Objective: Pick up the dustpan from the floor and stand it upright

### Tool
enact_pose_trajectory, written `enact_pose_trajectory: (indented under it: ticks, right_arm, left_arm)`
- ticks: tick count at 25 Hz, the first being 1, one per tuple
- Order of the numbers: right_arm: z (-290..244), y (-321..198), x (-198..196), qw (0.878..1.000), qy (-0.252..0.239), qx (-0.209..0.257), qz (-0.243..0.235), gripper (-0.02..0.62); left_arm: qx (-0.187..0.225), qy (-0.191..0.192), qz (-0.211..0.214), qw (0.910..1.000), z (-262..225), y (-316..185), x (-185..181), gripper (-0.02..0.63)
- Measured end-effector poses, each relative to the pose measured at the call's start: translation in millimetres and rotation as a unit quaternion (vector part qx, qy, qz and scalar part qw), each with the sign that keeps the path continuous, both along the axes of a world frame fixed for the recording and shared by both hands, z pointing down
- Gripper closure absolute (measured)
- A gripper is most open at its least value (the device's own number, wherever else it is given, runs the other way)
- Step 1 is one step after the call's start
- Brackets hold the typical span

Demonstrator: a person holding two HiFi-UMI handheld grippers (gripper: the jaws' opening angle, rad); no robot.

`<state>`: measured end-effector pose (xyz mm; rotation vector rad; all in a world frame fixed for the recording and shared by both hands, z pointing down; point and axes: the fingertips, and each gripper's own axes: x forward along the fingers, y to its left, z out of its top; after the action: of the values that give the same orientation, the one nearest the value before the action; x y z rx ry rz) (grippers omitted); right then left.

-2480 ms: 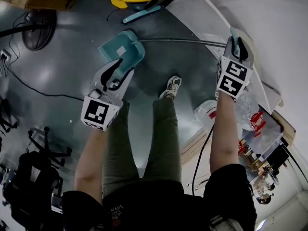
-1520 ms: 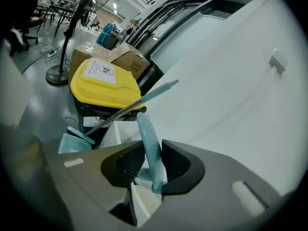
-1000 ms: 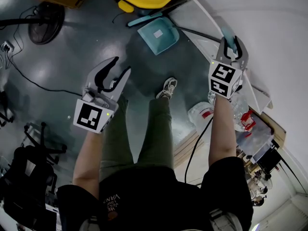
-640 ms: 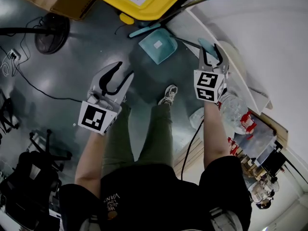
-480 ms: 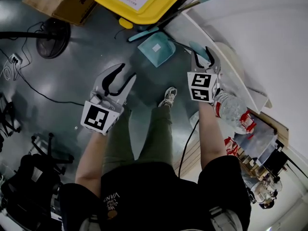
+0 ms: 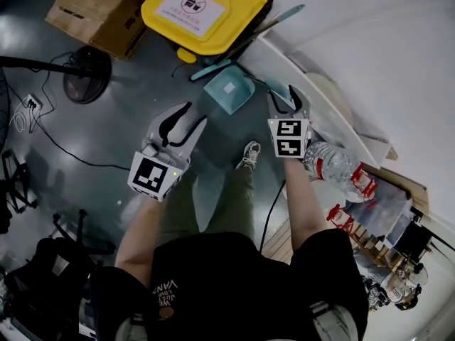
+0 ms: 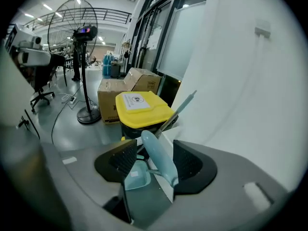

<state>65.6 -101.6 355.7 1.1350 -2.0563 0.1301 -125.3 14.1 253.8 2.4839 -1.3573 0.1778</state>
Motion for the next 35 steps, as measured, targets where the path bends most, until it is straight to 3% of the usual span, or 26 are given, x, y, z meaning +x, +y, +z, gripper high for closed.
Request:
enact_pose_trajectory:
  ticks: [6, 10, 15, 24, 27, 35]
  right_arm:
    - [-63.8, 19.3, 5.6, 0.995, -0.080, 0.035, 0.039, 0.387]
    - [-112.4, 39.2, 6.4, 0.987, -0.131, 0.063, 0.063, 0.388]
    - [-171.7, 65.6, 0.8, 0.976, -0.182, 0.103, 0.067, 0.388]
    - [-235.6, 124.2, -0.9, 0.960, -0.235, 0.136, 0.068, 0.393]
    - [-247.9, 139.1, 4.7, 0.955, -0.243, 0.151, 0.080, 0.484]
    - [-266.2, 166.6, 1.7, 0.943, -0.264, 0.177, 0.095, 0.577]
  left_arm:
    - [0.041, -0.011, 0.019, 0.9989, -25.7, 1.5, 7.5, 0.434]
    - [0.047, 0.004, 0.026, 0.9985, -63.9, 0.2, 12.6, 0.434]
    - [0.101, -0.008, 0.040, 0.9940, -100.8, 0.1, 11.9, 0.434]
    - [0.104, -0.006, 0.092, 0.9903, -152.6, 27.8, 23.0, 0.434]
    - [0.106, -0.010, 0.090, 0.9902, -164.3, 38.2, 12.0, 0.434]
    - [0.142, -0.016, 0.067, 0.9875, -175.7, 57.5, -20.5, 0.436]
